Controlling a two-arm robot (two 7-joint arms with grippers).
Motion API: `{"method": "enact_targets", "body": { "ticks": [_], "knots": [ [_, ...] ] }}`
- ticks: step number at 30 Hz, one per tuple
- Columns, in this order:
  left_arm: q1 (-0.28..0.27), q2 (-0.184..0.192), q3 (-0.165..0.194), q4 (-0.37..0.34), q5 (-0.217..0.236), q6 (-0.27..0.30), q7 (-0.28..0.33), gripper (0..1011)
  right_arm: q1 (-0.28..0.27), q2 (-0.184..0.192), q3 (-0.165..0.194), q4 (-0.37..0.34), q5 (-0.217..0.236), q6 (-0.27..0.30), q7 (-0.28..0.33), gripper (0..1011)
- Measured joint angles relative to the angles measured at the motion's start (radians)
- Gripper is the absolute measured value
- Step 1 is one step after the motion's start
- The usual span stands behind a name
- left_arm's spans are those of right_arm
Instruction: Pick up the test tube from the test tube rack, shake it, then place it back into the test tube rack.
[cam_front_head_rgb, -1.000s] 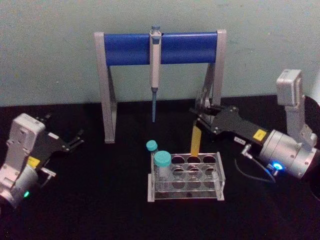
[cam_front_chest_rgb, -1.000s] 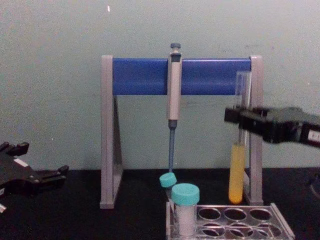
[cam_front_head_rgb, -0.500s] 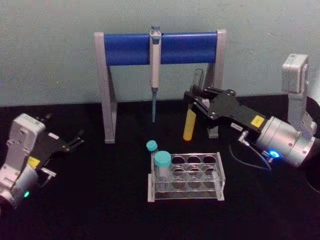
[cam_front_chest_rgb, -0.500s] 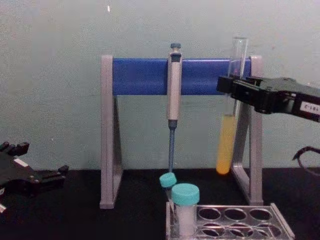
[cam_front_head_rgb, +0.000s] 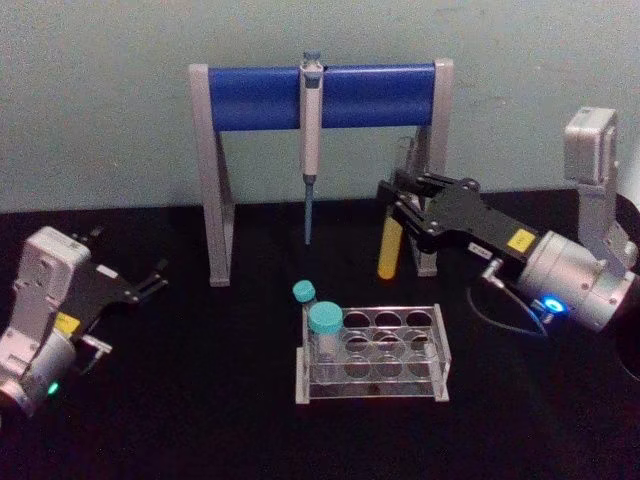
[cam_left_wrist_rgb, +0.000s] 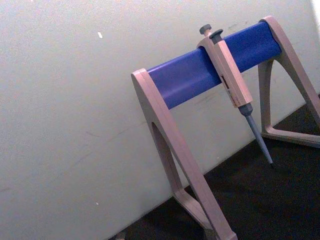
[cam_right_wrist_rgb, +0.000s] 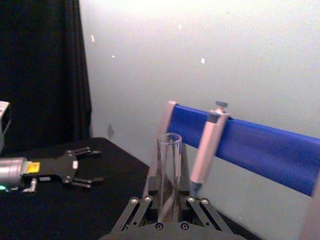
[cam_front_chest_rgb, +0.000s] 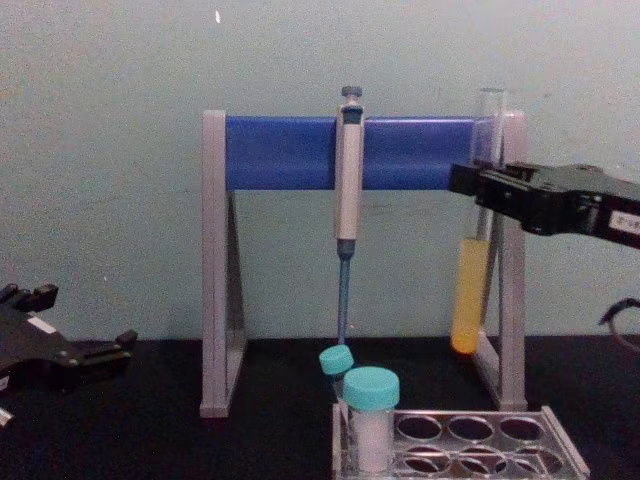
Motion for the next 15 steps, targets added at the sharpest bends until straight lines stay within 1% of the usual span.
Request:
{"method": "enact_targets", "body": {
  "ticks": [5,10,11,15],
  "knots": [
    [0.000,0.000,0.000,0.000,0.000,0.000,0.000,1010,-0.041,0.027,0.027,-0.040,-0.006,0.012,-0.033,225],
    [0.000,0.000,0.000,0.000,0.000,0.000,0.000,1010,-0.091,0.056,0.048,-0.095,-0.008,0.030,-0.057,224],
    [0.000,0.000,0.000,0.000,0.000,0.000,0.000,1009,-0.108,0.065,0.055,-0.115,-0.007,0.039,-0.063,225],
    [0.000,0.000,0.000,0.000,0.000,0.000,0.000,1010,-0.141,0.081,0.061,-0.156,0.003,0.064,-0.065,224]
  ]
}}
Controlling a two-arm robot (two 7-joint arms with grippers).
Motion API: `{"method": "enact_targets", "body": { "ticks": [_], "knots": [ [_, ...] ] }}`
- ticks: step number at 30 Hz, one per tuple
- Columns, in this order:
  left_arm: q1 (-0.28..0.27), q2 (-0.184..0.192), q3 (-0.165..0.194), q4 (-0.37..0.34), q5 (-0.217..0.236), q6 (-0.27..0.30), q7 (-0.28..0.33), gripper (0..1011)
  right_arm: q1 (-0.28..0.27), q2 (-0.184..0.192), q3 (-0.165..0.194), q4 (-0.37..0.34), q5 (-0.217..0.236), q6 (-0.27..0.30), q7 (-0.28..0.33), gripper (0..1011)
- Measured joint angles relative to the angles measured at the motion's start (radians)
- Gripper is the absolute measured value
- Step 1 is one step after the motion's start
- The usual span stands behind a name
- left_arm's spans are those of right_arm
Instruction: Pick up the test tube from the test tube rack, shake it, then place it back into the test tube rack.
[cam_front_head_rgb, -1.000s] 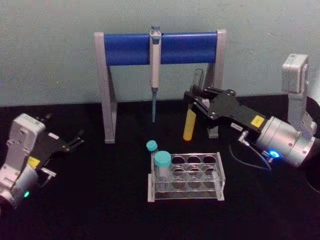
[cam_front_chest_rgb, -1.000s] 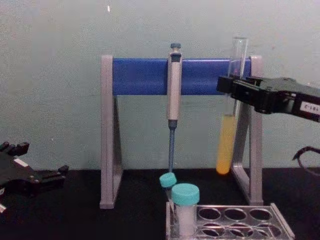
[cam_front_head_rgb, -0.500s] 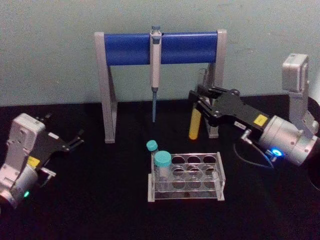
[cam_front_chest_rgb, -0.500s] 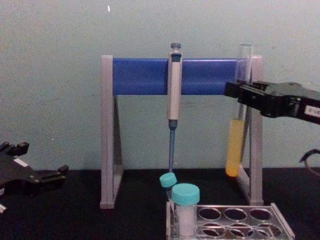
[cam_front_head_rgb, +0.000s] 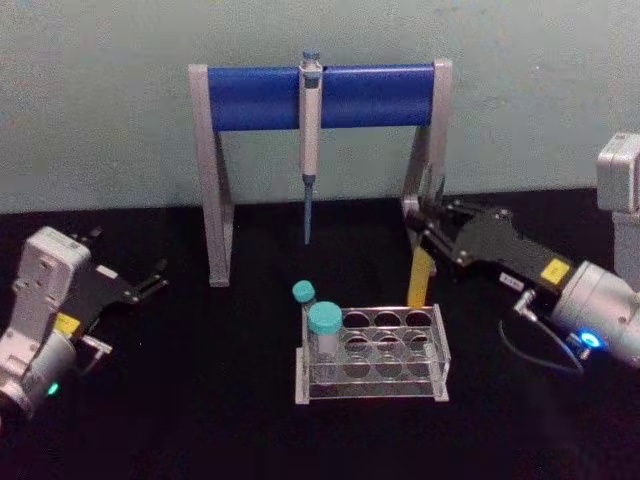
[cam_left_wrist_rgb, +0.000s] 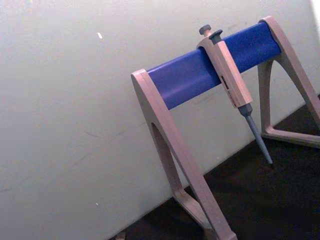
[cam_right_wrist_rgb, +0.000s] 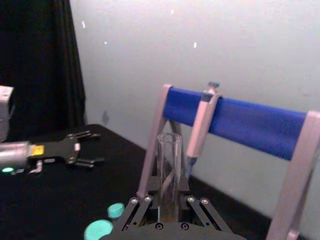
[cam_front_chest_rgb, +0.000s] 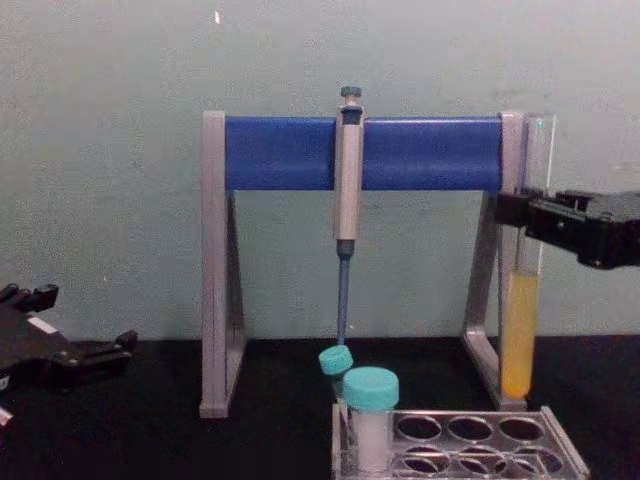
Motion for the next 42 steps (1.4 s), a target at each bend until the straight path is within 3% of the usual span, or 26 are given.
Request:
{"method": "enact_targets", "body": {
  "ticks": [7,13,20,28,42],
  "knots": [
    [0.000,0.000,0.000,0.000,0.000,0.000,0.000,1010,-0.008,0.001,-0.026,-0.022,0.030,0.032,0.037,225],
    [0.000,0.000,0.000,0.000,0.000,0.000,0.000,1010,0.053,-0.043,-0.067,0.041,0.043,0.013,0.074,225],
    [0.000,0.000,0.000,0.000,0.000,0.000,0.000,1010,0.115,-0.090,-0.088,0.121,0.032,-0.028,0.074,225],
    [0.000,0.000,0.000,0.000,0.000,0.000,0.000,1010,0.137,-0.104,-0.086,0.153,0.000,-0.041,0.042,225],
    [0.000,0.000,0.000,0.000,0.000,0.000,0.000,1010,0.117,-0.096,-0.055,0.139,-0.015,-0.038,0.017,225]
  ]
}}
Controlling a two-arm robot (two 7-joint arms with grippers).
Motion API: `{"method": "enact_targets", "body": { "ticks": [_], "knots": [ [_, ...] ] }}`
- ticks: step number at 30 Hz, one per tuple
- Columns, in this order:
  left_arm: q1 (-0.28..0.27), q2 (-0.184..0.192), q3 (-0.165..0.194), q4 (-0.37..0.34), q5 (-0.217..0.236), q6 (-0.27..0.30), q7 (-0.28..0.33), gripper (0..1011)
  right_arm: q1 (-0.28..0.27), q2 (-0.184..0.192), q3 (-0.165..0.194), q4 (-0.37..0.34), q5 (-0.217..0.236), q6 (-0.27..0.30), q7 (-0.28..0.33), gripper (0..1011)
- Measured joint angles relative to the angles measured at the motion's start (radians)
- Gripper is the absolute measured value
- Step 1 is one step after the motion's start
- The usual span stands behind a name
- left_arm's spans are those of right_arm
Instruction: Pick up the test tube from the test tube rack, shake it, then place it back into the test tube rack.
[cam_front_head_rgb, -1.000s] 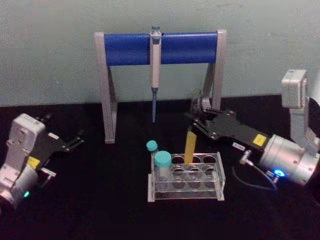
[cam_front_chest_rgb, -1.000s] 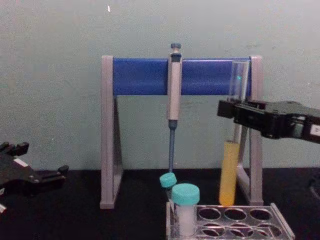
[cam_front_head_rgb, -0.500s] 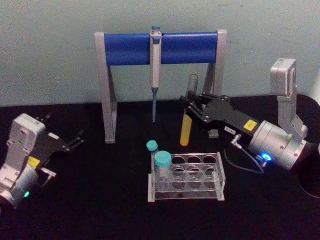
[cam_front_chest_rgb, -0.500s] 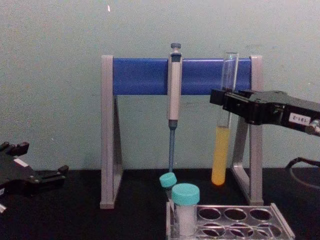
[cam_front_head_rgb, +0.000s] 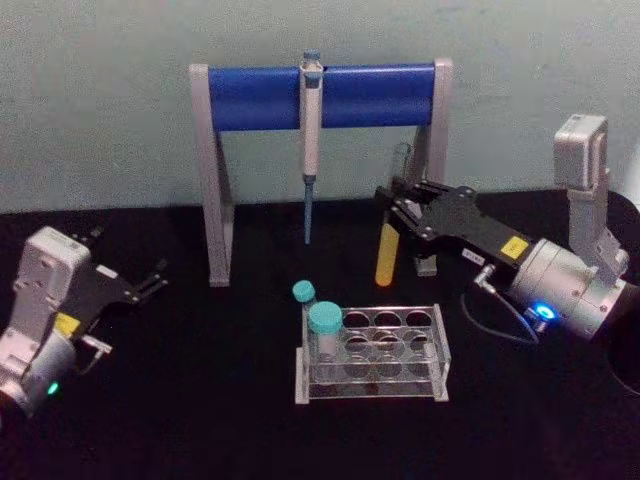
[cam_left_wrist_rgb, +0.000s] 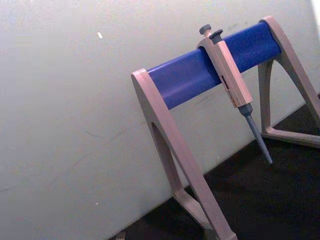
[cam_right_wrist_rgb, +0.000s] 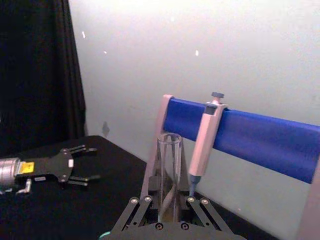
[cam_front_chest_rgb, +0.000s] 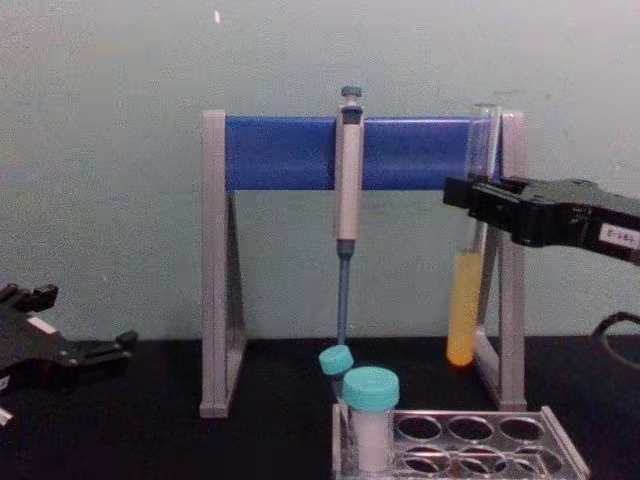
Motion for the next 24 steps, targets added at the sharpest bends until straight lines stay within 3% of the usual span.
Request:
{"method": "enact_targets", "body": {
  "ticks": [8,16,24],
  "knots": [
    [0.000,0.000,0.000,0.000,0.000,0.000,0.000,1010,-0.036,0.025,0.029,-0.033,-0.008,0.009,-0.026,225],
    [0.000,0.000,0.000,0.000,0.000,0.000,0.000,1009,-0.112,0.070,0.061,-0.116,-0.012,0.041,-0.046,225],
    [0.000,0.000,0.000,0.000,0.000,0.000,0.000,1010,-0.139,0.092,0.045,-0.168,0.009,0.079,-0.013,225]
  ]
}}
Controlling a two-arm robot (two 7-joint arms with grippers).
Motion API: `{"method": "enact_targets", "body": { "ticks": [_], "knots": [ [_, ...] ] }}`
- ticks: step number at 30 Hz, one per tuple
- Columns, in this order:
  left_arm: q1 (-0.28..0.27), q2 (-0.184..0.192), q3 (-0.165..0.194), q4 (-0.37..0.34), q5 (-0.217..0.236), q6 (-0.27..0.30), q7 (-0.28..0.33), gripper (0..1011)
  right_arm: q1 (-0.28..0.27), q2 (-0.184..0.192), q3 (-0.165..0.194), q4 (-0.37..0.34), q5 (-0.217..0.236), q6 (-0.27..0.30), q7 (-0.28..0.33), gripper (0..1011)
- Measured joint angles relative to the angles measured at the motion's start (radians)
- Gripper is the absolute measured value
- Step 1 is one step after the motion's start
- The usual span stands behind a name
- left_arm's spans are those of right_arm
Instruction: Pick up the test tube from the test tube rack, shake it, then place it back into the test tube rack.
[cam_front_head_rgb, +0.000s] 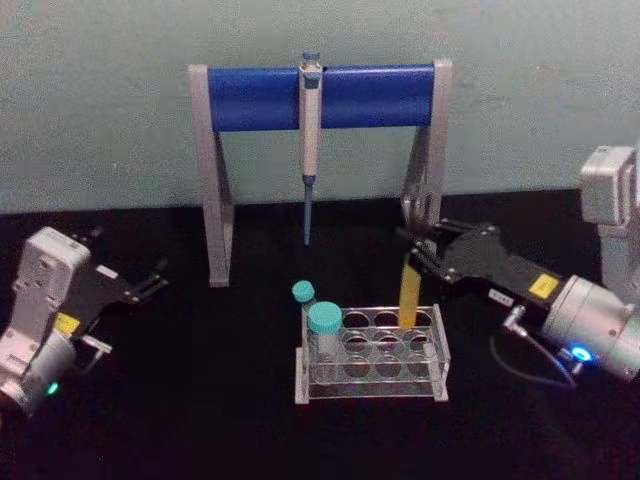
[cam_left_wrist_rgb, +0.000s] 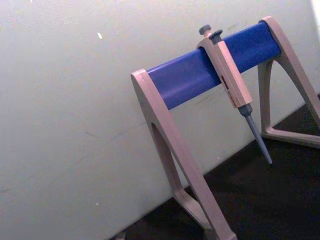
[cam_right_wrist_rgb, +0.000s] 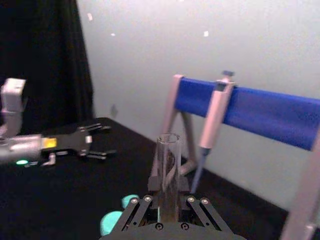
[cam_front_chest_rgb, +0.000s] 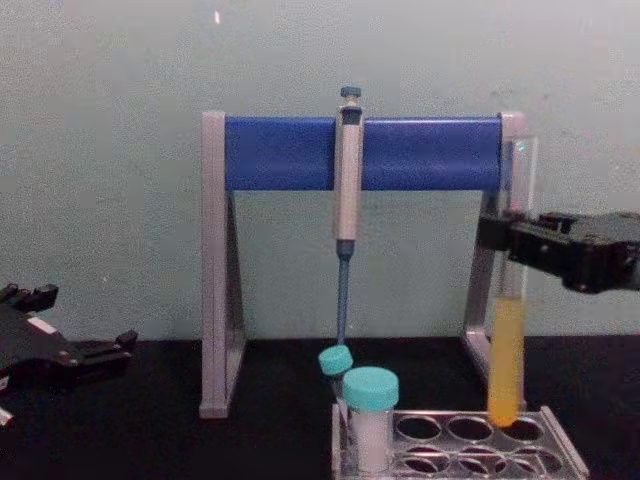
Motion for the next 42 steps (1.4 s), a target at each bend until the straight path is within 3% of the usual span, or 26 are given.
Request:
{"method": "enact_targets", "body": {
  "ticks": [8,19,24,32,42],
  "knots": [
    [0.000,0.000,0.000,0.000,0.000,0.000,0.000,1010,0.051,-0.032,-0.044,0.047,0.015,-0.005,0.040,225],
    [0.000,0.000,0.000,0.000,0.000,0.000,0.000,1010,0.162,-0.108,-0.086,0.193,0.004,-0.070,0.068,224],
    [0.000,0.000,0.000,0.000,0.000,0.000,0.000,1009,0.175,-0.118,-0.085,0.213,-0.020,-0.079,0.037,225],
    [0.000,0.000,0.000,0.000,0.000,0.000,0.000,1010,0.151,-0.116,-0.052,0.195,-0.059,-0.074,-0.034,225],
    [0.000,0.000,0.000,0.000,0.000,0.000,0.000,1010,0.131,-0.119,-0.022,0.182,-0.067,-0.065,-0.043,224]
  ]
}}
